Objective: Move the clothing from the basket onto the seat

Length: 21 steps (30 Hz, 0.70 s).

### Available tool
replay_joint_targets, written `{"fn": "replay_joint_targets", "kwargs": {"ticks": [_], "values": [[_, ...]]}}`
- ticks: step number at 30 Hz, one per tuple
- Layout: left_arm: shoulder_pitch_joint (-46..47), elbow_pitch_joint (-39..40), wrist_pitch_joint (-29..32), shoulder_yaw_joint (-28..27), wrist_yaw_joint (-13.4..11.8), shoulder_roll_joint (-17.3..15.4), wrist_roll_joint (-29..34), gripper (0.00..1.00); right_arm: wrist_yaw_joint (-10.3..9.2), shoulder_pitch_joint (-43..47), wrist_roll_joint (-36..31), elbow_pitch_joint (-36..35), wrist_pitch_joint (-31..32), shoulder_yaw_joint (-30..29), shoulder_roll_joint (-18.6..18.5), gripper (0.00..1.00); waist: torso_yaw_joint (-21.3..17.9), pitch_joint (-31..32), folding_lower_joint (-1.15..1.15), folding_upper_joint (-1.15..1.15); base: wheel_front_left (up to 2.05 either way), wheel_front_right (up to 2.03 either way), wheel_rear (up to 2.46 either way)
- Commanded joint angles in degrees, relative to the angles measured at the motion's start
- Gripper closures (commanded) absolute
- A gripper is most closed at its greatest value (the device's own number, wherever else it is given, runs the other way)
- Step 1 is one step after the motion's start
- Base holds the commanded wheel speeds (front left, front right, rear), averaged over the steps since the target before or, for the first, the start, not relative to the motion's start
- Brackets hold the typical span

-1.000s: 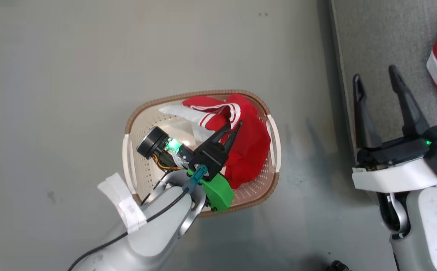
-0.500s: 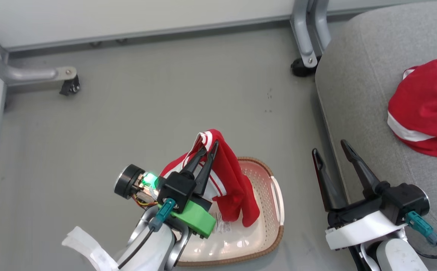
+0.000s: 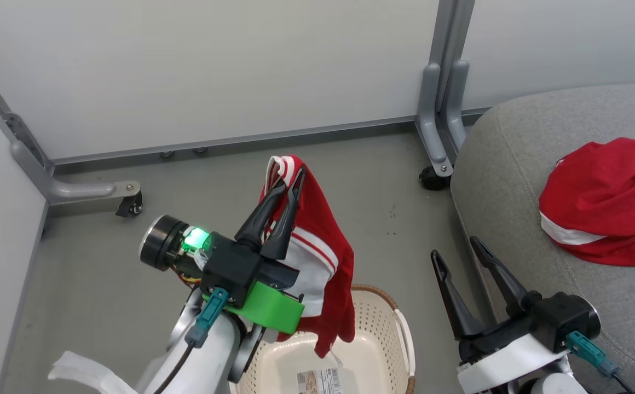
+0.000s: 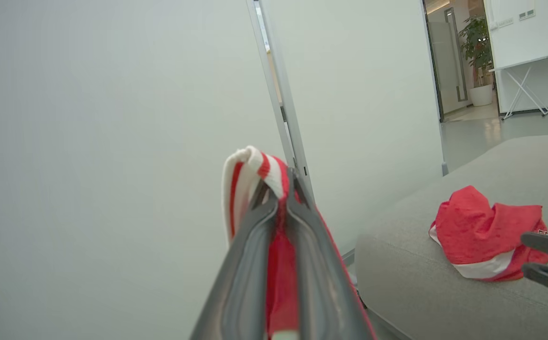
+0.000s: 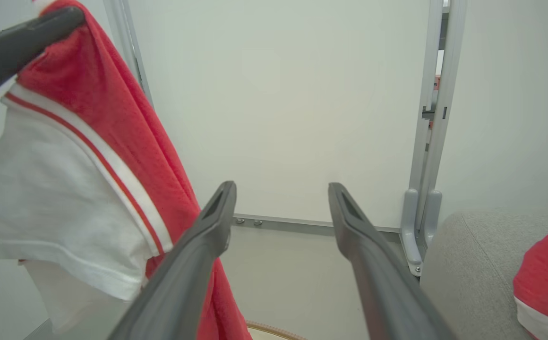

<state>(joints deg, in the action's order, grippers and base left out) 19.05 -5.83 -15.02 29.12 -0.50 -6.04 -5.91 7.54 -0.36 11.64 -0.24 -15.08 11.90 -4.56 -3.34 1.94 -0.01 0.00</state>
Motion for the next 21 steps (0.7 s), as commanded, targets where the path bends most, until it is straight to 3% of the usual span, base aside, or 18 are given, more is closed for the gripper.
{"fn": "replay_joint_targets", "kwargs": {"ticks": [1, 9, 21], "values": [[-0.5, 1.1, -0.2, -0.3, 0.4, 0.2, 0.8, 1.0, -0.1, 0.6, 0.5, -0.2, -0.1, 0.5, -0.1, 0.0, -0.2, 0.4, 0.01, 0.0, 0.0, 0.0, 0.0], [1.0, 5.6, -0.2, 0.2, 2.4, 1.8, 0.5, 1.0, -0.1, -0.9, 1.8, 0.8, -0.1, 3.8, -1.3, 0.0, 0.0, -0.8, 0.01, 0.0, 0.0, 0.0, 0.0], [3.4, 10.7, -0.2, 3.8, 4.4, 3.1, -1.0, 1.0, -0.11, -2.9, 1.0, 8.4, -0.1, 7.1, -3.7, 0.0, 0.4, -1.9, 0.01, 0.0, 0.0, 0.0, 0.0]]}}
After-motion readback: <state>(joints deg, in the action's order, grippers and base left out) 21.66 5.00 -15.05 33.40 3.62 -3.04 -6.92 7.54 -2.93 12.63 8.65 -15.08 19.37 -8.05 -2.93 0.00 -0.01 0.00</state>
